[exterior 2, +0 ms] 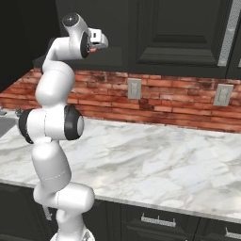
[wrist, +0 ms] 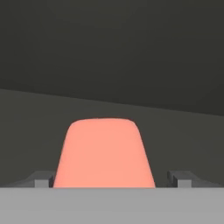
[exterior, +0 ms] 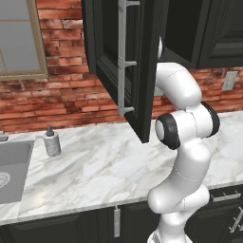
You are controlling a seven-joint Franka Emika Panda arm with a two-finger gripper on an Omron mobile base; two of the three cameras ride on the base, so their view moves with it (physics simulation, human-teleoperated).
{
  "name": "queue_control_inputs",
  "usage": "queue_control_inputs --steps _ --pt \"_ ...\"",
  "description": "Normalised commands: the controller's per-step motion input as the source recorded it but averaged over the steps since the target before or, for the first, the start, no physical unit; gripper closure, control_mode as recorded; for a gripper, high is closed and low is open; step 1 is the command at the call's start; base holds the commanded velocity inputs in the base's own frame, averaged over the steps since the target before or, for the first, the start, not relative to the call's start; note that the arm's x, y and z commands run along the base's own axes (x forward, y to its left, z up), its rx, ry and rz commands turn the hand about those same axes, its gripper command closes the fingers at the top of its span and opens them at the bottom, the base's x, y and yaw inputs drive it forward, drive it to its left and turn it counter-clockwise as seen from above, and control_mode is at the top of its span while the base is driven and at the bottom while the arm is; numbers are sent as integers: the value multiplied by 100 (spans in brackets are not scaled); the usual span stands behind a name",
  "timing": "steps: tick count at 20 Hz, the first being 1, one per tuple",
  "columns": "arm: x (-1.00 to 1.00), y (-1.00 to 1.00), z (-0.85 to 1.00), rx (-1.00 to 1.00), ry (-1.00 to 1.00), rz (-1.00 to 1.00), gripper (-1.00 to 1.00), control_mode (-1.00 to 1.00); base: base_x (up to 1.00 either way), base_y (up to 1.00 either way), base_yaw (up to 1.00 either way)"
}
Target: Locate and retrieve the bar soap and soap dispenser from the cabinet. Place them next to the sink.
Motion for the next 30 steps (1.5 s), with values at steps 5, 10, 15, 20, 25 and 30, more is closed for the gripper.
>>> queue_control_inputs --steps 5,10,15,20,25,30 --pt "1 15 -13 1 0 0 -100 -100 0 0 0" --pt "4 12 -11 1 0 0 100 -100 0 0 0" --pt "4 8 -5 0 0 0 100 -100 0 0 0" --pt "-18 0 0 0 0 -2 100 -100 0 0 0" --pt "-53 0 0 0 -5 -3 100 -100 0 0 0" --pt "-38 0 0 0 -4 0 100 -100 0 0 0"
